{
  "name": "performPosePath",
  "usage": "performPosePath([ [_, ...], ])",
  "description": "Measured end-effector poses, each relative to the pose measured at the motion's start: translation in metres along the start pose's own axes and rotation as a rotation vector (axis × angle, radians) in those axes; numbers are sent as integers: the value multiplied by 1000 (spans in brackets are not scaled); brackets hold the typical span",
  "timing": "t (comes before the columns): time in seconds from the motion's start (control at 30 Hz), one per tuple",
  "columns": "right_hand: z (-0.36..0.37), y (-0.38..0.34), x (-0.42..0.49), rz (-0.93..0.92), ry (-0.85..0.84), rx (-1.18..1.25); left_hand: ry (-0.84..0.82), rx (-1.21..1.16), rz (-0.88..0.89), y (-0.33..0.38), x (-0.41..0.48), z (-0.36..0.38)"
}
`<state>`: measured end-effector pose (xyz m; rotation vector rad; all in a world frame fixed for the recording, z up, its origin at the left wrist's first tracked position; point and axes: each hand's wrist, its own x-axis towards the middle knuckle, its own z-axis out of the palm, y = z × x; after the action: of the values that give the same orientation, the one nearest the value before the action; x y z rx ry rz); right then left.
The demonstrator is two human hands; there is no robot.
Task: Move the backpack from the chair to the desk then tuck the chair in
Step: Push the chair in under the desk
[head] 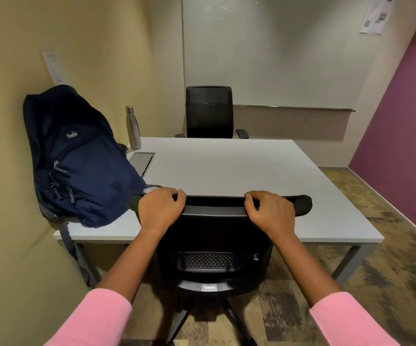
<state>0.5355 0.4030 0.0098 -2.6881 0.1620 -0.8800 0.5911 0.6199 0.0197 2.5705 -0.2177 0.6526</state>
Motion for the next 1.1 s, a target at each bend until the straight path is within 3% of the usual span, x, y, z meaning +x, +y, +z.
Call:
performPosePath([
  [0.27,2,-5,-6,70,29,-16,28,-5,37,1,-6,1],
  [0.37,2,-6,-10,69,-89,-159,33,89,76,3,-14,4],
  [0.47,-5,-12,-18,93,-172,-134,-104,203,62,13,-28,2],
  [0.53,-9,-16,-26,55,-190,-103,-166,172,88,24,-40,2],
  [0.7,-8,-19,-58,-106,-165,-108,-117,162,188,46,-73,4],
  [0.93,-7,-27,-88,-84,-176,-191,-143,178,195,52,-102,11],
  [1.1,-3,-31,-95,-98,-219,-81,-154,158,173,55,-113,12],
])
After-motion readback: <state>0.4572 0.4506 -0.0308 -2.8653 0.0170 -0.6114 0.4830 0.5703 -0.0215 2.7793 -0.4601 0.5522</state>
